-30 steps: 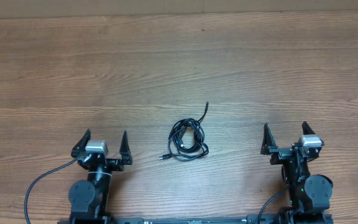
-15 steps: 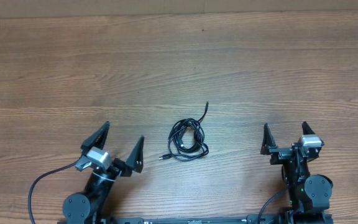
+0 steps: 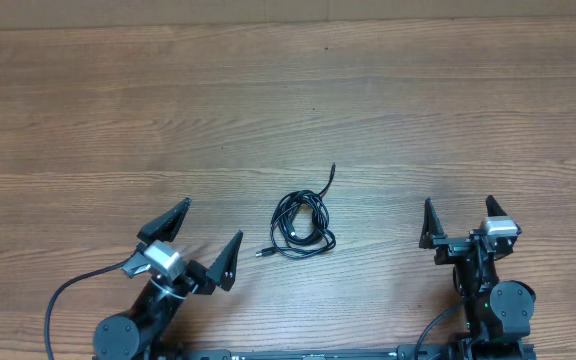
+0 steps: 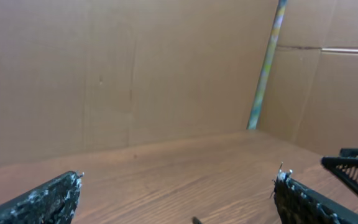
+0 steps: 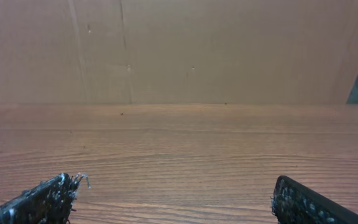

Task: Untangle cables
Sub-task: 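Move the left gripper over the tangled black cable bundle, then lower the left gripper and grasp the black cable bundle, then lift the cable bundle with the left gripper, letting loose ends hang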

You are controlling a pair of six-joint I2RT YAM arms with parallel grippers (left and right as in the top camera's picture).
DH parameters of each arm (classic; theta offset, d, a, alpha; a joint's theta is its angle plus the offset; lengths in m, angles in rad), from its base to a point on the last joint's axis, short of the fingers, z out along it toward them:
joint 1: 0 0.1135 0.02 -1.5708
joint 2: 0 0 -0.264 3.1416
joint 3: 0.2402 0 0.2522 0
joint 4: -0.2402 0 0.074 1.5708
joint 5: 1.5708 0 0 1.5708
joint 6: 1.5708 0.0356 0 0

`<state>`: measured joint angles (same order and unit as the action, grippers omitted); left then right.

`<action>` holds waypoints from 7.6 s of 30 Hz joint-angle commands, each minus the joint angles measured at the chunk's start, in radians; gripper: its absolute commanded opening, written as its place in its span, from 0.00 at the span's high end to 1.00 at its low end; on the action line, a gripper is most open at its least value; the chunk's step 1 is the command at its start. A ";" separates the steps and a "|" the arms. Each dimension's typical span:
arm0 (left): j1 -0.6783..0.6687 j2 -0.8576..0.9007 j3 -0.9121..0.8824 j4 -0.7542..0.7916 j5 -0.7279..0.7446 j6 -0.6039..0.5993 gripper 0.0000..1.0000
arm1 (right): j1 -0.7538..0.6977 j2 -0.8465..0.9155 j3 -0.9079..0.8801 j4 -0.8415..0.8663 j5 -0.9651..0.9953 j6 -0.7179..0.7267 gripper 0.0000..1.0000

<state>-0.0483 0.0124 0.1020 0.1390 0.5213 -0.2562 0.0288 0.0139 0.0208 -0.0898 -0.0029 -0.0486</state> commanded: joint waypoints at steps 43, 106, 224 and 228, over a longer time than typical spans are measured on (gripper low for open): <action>-0.424 1.247 0.814 -0.397 -0.076 -0.147 0.00 | 0.010 -0.007 -0.013 0.007 0.000 -0.002 0.00; -0.410 1.626 0.827 -0.483 -0.390 0.391 0.17 | 0.010 -0.007 -0.013 0.007 0.000 -0.002 0.00; -0.438 1.821 1.041 -0.583 -0.311 0.301 0.44 | 0.010 -0.007 -0.013 0.007 0.000 -0.002 0.00; -0.446 1.833 1.031 -0.560 -0.311 0.301 0.51 | 0.010 -0.007 -0.013 0.007 0.000 -0.002 0.00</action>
<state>-0.4843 1.8221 1.1496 -0.4328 0.1974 0.0299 0.0334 0.0139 0.0196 -0.0898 -0.0029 -0.0483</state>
